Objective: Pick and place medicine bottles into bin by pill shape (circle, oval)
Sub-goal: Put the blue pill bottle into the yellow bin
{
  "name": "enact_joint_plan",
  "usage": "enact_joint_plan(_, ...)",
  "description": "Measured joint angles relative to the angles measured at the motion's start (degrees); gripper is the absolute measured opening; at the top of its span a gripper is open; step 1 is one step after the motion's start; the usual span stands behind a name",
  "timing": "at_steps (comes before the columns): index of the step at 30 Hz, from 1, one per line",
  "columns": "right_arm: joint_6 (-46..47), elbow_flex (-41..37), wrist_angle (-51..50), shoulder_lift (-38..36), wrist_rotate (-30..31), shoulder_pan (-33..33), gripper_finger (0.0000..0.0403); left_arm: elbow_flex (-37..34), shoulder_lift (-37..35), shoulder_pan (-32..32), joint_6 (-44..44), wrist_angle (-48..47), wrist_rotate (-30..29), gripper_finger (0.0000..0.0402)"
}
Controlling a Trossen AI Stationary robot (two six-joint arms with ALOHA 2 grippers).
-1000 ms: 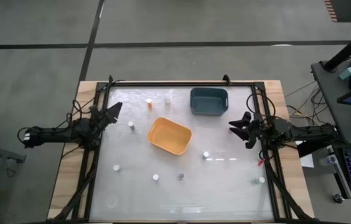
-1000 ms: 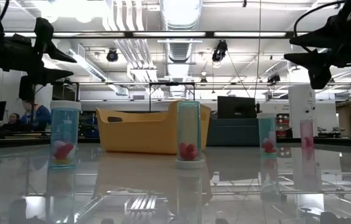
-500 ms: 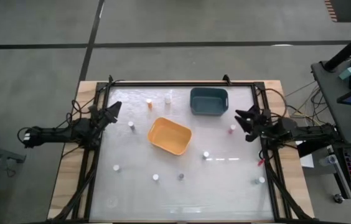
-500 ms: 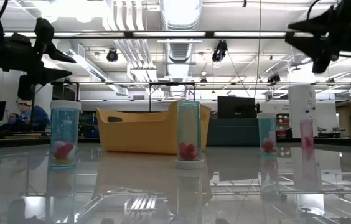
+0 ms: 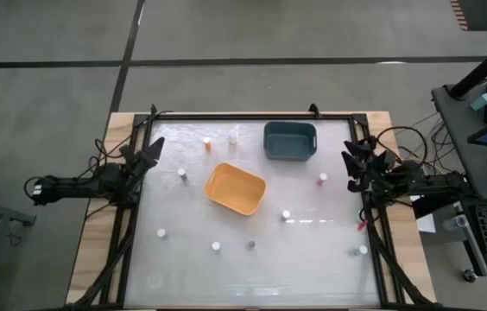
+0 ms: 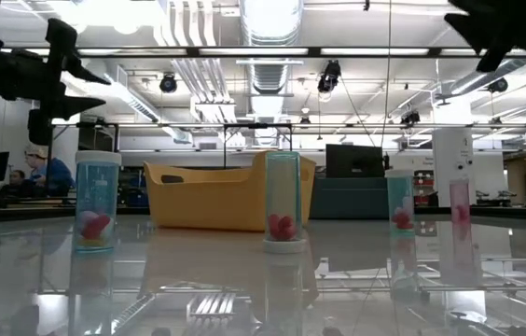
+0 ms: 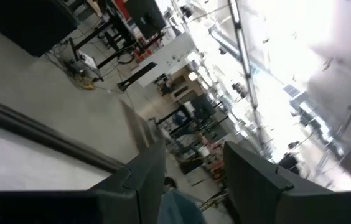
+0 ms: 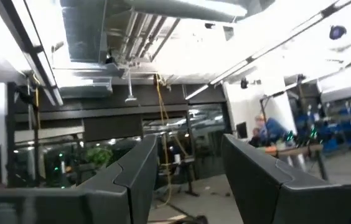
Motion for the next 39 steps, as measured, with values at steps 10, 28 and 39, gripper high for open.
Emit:
enact_joint_plan(10,-6.6,3.7,0.2,1.3,0.0,0.0,0.0171,3.6,2.3,0.0,8.6,5.9,7.6,0.0148)
enact_joint_plan(28,-9.8,4.0,-0.1,2.2,0.1,0.0,0.0171,26.1,28.0,0.0,4.5,-7.4,11.1,0.0148)
enact_joint_plan(39,-10.7,4.3,-0.1,2.2,0.2,0.0,0.0171,47.0,45.2,0.0,-15.1,-48.4,18.2,0.0148)
